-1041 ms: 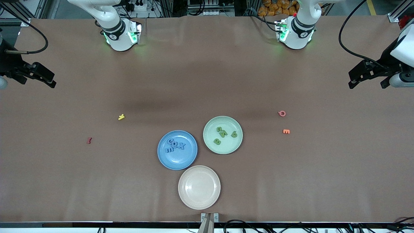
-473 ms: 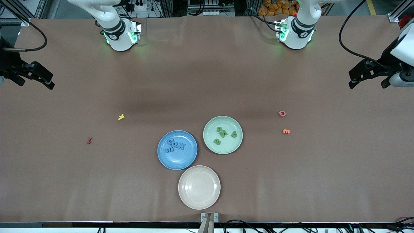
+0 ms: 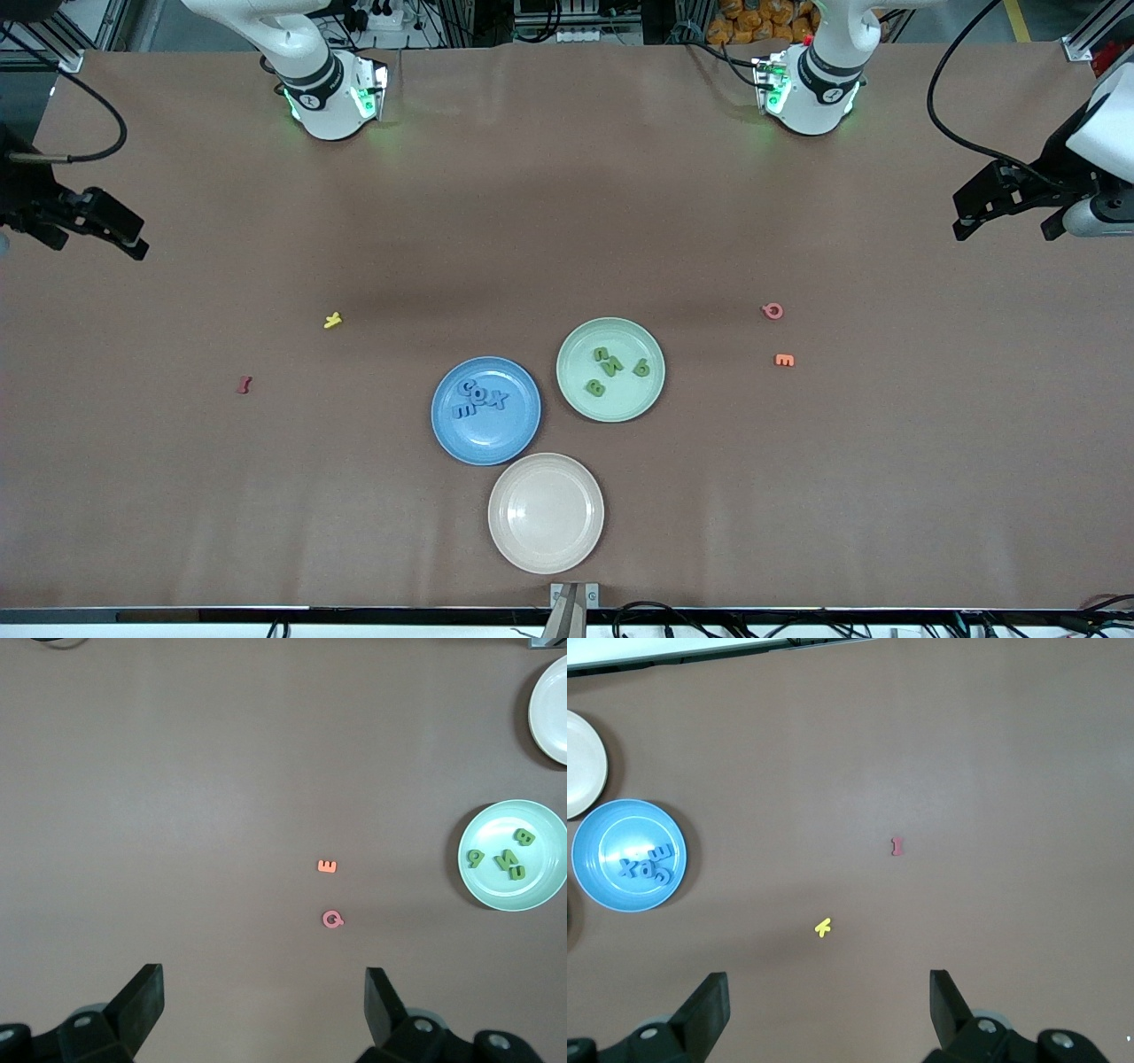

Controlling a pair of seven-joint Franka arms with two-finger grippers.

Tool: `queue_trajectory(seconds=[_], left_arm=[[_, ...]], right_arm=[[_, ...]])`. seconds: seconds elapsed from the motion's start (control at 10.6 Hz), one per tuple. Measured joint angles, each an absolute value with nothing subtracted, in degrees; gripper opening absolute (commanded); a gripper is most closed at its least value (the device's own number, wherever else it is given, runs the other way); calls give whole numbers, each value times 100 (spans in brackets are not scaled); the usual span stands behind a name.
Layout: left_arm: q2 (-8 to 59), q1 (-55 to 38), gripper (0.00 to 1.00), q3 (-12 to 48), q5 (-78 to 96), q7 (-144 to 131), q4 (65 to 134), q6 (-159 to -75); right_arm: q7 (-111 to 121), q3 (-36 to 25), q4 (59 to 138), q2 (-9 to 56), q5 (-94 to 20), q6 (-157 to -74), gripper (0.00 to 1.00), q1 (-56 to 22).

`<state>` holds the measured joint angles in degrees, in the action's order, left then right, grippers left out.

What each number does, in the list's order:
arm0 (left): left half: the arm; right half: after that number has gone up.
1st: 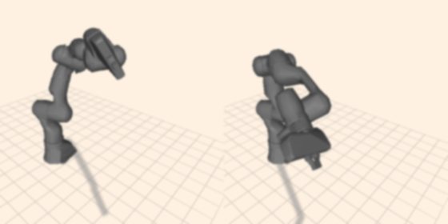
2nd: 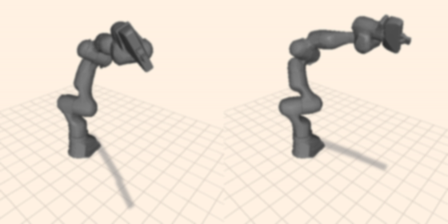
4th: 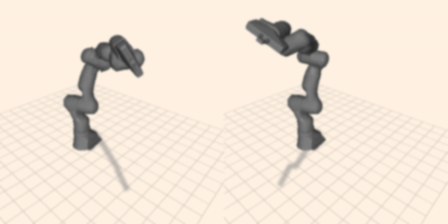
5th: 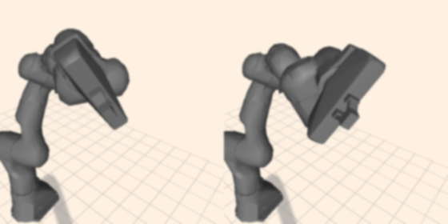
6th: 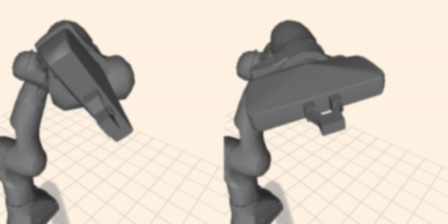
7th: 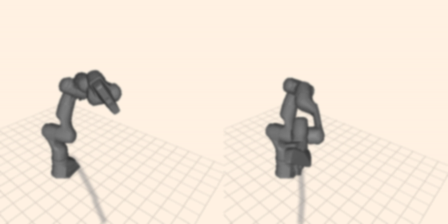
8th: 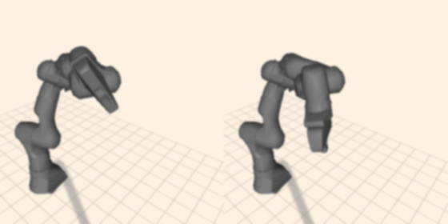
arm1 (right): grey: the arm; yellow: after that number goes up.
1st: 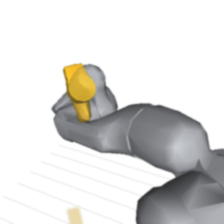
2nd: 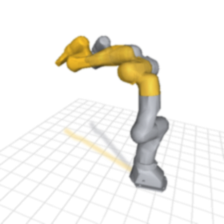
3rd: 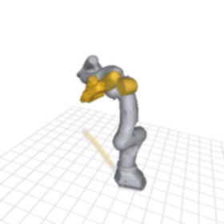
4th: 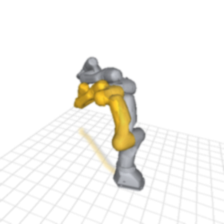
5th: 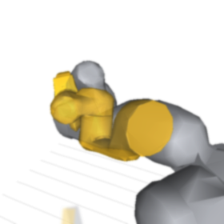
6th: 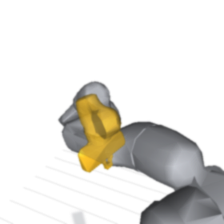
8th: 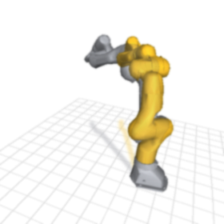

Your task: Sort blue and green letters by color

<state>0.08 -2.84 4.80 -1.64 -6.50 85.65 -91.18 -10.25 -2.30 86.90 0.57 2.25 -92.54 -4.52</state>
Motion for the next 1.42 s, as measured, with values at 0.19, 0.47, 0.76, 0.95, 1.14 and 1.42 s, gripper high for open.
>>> queue_trajectory(seconds=[0.19,0.47,0.76,0.95,1.14,1.42], left_arm=[[8,-285,100,482,-164,-650,8564,-9105],[9,-285,100,483,-164,-650,8563,-9097],[9,-285,100,484,-165,-650,8563,-9092],[9,-286,100,487,-164,-650,8563,-9091],[9,-286,100,514,-164,-650,8563,-9091],[9,-286,100,553,-164,-650,8563,-9091]], right_arm=[[-1025,-352,8282,431,225,-9117,100,-518],[-1024,-383,8142,532,225,-8950,100,-529],[-1024,-386,8107,546,226,-8925,100,-540],[-1024,-386,8100,602,226,-9112,100,-554],[-1026,-389,8089,626,226,-9150,100,-562],[-1026,-389,8087,634,226,-9146,100,-563]])
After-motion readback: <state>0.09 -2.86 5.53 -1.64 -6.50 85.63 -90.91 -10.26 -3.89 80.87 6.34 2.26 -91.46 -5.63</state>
